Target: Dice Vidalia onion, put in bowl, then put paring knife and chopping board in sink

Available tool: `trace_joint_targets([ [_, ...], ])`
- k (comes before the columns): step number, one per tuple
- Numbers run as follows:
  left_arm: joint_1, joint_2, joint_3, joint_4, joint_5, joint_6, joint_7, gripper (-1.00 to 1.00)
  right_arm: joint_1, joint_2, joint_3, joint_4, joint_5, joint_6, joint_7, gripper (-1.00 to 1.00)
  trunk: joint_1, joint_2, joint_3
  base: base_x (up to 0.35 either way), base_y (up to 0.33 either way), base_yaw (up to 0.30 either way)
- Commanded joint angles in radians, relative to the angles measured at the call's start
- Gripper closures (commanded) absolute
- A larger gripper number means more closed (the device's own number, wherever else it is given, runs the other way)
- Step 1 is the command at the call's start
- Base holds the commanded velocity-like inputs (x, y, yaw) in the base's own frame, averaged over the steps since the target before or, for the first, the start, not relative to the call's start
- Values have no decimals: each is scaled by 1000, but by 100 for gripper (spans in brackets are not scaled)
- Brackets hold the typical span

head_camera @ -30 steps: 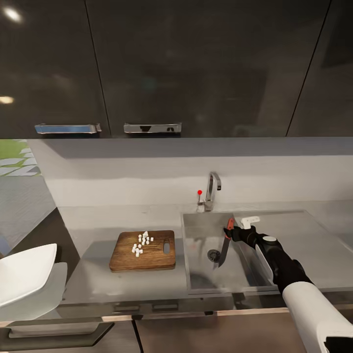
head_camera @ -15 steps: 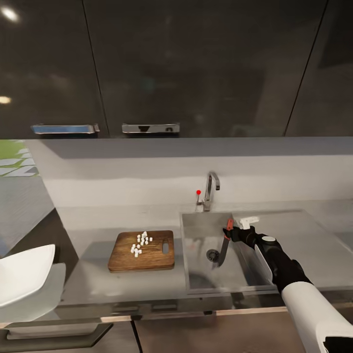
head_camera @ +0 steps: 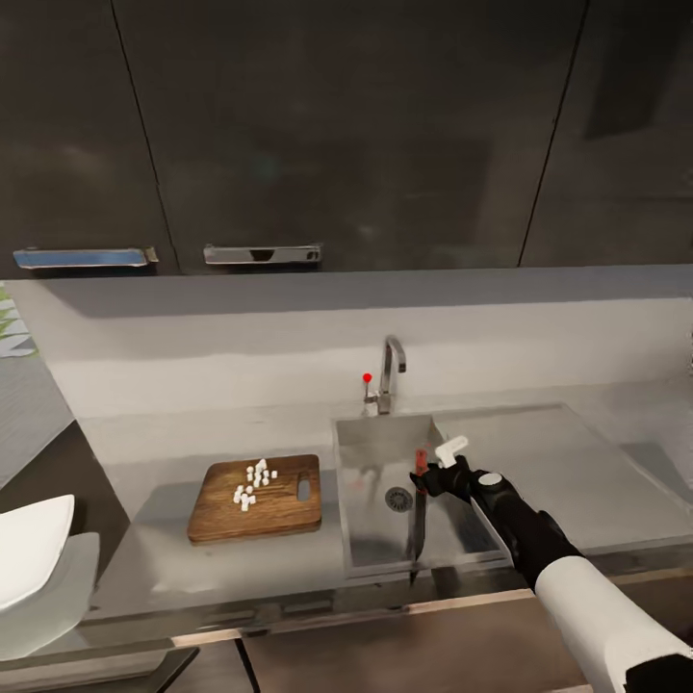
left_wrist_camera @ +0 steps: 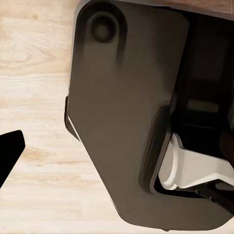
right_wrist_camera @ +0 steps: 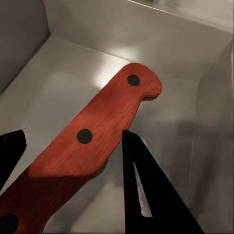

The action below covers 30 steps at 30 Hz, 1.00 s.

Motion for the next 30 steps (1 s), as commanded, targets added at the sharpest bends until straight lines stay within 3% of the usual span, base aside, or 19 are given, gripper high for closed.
trace_joint_targets([
  [1, -2, 0, -5, 5, 10, -8, -5, -100, -1, 10, 16, 4, 5, 4, 2, 100, 1, -2, -2, 54, -123, -2],
  [6, -2, 0, -5, 6, 10, -8, -5, -100, -1, 26, 29, 11, 5, 0, 0, 100, 1, -2, -2, 27, -62, -1],
  [14, -2, -2, -5, 7, 10, -8, -5, -100, -1, 29, 26, 9, 0, 8, 2, 100, 1, -2, -2, 20, -2, 0],
  [23, -2, -2, -5, 7, 10, -8, -5, -100, -1, 30, 27, 8, -4, 8, 2, 100, 1, -2, -2, 225, 0, 0],
  [30, -2, -2, -5, 7, 10, -6, -5, -100, -1, 31, 27, 8, -3, 23, 1, 100, 1, -2, -3, 35, 0, 14],
])
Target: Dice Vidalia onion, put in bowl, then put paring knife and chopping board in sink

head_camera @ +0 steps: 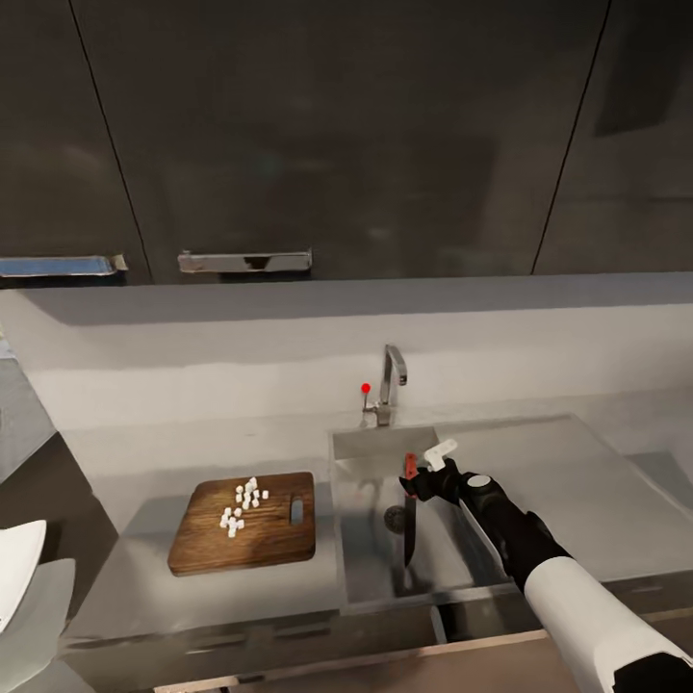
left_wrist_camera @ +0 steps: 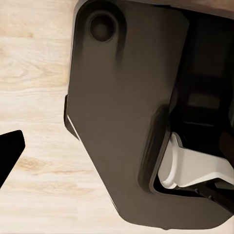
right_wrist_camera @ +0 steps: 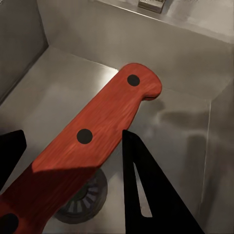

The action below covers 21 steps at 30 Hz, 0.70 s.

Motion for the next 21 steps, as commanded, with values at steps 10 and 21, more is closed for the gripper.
trace_joint_targets([
  [10, -2, 0, -5, 5, 10, -8, -5, -100, -1, 6, 2, -1, 3, 8, 2, 100, 1, -2, -9, 0, 0, 225],
  [21, -2, -5, -5, 8, 12, -6, -5, -100, -1, 5, 2, 0, 5, 8, 1, 100, 1, -2, -10, 0, 0, 20],
])
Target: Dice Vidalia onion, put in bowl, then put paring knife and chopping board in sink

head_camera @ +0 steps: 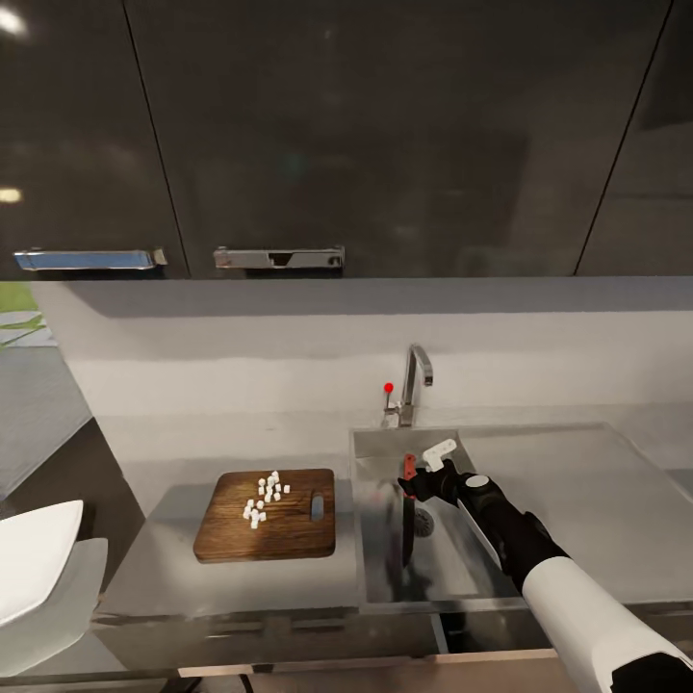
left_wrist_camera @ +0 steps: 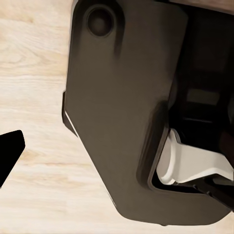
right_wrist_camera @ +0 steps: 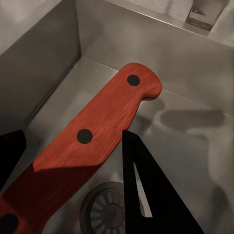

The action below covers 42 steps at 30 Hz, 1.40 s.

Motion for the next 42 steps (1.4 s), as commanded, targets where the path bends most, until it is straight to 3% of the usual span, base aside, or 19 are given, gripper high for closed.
trace_joint_targets([
  [1, -2, -3, -5, 6, 11, -8, -5, -100, -1, -1, 2, -2, 4, 5, 3, 100, 1, -2, -2, 0, 0, 0],
  [13, -2, 4, -3, 6, 11, -10, -13, -100, -1, 0, 5, 4, 3, 7, 1, 100, 1, -2, -4, 105, -45, 0],
  [19, -2, 2, -3, 5, 11, -9, -11, -100, -1, 0, 6, 15, 3, 46, 2, 100, 1, -2, -13, 19, -8, 0],
  [25, -2, -3, -3, 4, 11, -9, -11, -100, -1, 32, 5, 110, 8, 41, 1, 100, 1, -2, -23, 0, 0, 0],
  [42, -2, -6, -3, 4, 10, -9, -11, -100, -1, 45, 5, 151, 8, 39, 1, 100, 1, -2, -51, 0, 0, 0],
])
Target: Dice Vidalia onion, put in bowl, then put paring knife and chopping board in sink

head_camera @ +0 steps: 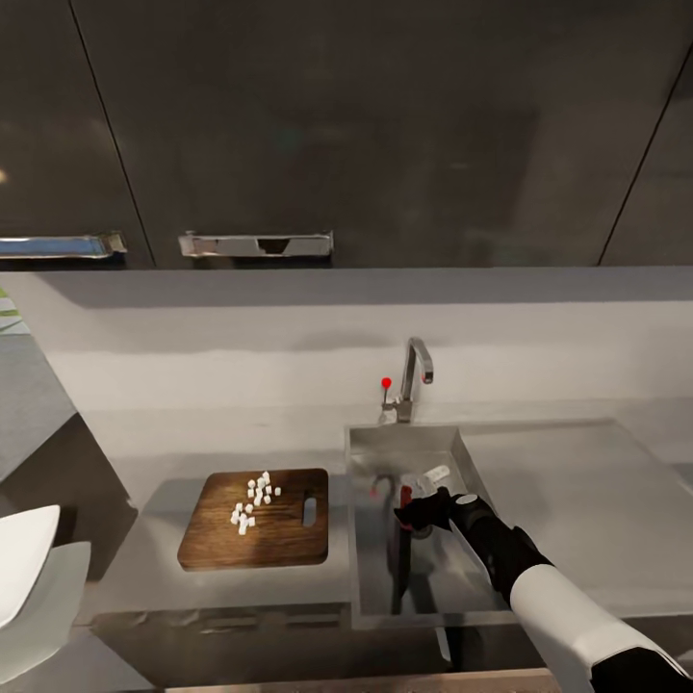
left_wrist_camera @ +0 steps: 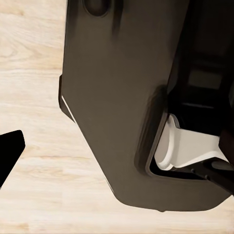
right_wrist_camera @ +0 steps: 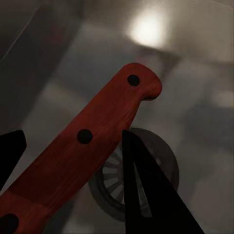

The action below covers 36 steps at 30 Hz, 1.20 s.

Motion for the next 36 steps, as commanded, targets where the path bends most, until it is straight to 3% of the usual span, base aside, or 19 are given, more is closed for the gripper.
trace_joint_targets([
  [1, -2, 0, -5, 5, 10, -8, -5, -100, -1, -1, 4, -2, 3, 5, 3, 100, 1, -2, -4, 0, 0, 0],
  [26, -2, -6, -5, 5, 10, -8, -5, -100, -1, 20, 4, -2, 5, -1, -18, 100, 1, -2, -37, 0, 0, 0],
  [27, -2, -6, -5, 5, 10, -8, -5, -100, -1, 20, 4, -2, 5, -1, -18, -100, 1, -2, -37, 0, 0, 0],
  [36, -2, -6, -5, 5, 10, -8, -5, -100, -1, 20, 4, -2, 5, -1, -19, -100, 1, -2, -37, 0, 0, 0],
])
